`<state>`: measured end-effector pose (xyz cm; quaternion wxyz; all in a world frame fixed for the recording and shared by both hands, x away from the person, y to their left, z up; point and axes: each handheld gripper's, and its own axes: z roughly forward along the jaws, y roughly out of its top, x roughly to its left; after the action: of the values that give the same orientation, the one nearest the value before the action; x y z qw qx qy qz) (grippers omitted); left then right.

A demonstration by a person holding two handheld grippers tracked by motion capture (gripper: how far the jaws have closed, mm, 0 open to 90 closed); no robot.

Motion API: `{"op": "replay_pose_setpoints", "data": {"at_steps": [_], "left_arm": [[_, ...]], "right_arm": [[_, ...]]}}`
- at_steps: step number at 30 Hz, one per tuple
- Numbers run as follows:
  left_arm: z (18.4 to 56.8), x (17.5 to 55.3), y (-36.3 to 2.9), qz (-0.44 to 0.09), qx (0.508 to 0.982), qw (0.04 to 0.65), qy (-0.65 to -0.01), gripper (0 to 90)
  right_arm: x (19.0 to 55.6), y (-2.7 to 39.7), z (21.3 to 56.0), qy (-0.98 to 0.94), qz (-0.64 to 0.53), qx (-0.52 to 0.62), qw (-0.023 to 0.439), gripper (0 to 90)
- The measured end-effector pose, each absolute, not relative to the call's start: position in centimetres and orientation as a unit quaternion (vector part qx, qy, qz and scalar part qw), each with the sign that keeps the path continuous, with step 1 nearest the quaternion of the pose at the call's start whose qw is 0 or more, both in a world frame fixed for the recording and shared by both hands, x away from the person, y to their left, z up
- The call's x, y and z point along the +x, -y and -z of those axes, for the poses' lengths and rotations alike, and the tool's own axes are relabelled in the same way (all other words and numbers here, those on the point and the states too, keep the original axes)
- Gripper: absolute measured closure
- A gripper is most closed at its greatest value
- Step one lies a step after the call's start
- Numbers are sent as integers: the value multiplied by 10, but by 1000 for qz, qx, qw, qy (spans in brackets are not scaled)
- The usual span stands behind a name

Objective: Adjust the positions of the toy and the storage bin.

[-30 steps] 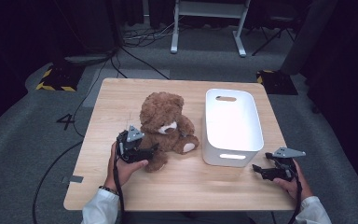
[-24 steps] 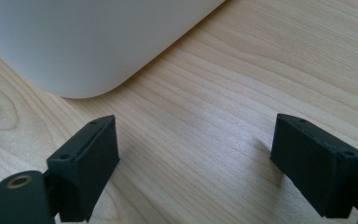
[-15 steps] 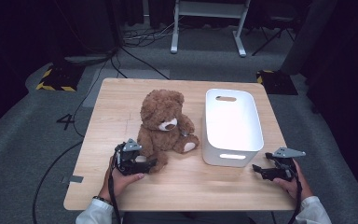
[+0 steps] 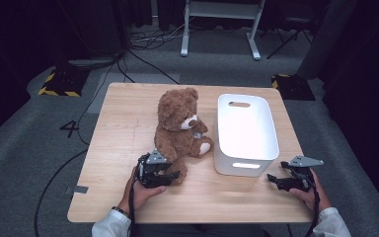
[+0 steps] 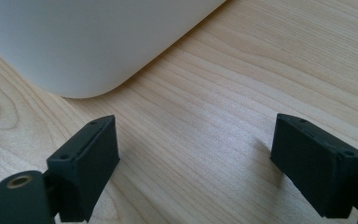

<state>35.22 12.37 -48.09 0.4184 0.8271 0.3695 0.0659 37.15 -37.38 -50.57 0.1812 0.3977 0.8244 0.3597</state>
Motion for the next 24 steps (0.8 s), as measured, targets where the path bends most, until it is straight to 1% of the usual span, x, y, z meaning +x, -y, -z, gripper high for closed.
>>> {"op": "replay_pose_setpoints", "data": {"at_steps": [7, 8, 9, 11, 12, 13, 15, 20, 22, 24], "left_arm": [[481, 352, -122, -67, 825, 421, -371, 486], [481, 351, -124, -66, 822, 424, -376, 438], [481, 351, -125, -69, 822, 424, -375, 428], [481, 351, -126, -71, 822, 422, -377, 364], [480, 350, -127, -73, 821, 420, -380, 364], [479, 349, -128, -73, 820, 422, -379, 326], [477, 347, -131, -80, 824, 423, -368, 319], [474, 345, -134, -90, 827, 417, -366, 292], [471, 344, -138, -106, 827, 413, -368, 287], [470, 344, -141, -108, 825, 413, -371, 258]], "right_arm": [[371, 374, 506, -824, -360, 398, 181, 147], [371, 374, 506, -824, -360, 398, 181, 147], [371, 374, 506, -824, -360, 398, 181, 147], [371, 374, 506, -824, -360, 398, 181, 147], [371, 374, 506, -824, -360, 398, 181, 147], [371, 374, 506, -824, -360, 398, 181, 147], [371, 374, 506, -824, -360, 398, 181, 147], [371, 374, 506, -824, -360, 398, 181, 147], [371, 374, 506, -824, -360, 398, 181, 147], [371, 374, 506, -824, -360, 398, 181, 147]]}}
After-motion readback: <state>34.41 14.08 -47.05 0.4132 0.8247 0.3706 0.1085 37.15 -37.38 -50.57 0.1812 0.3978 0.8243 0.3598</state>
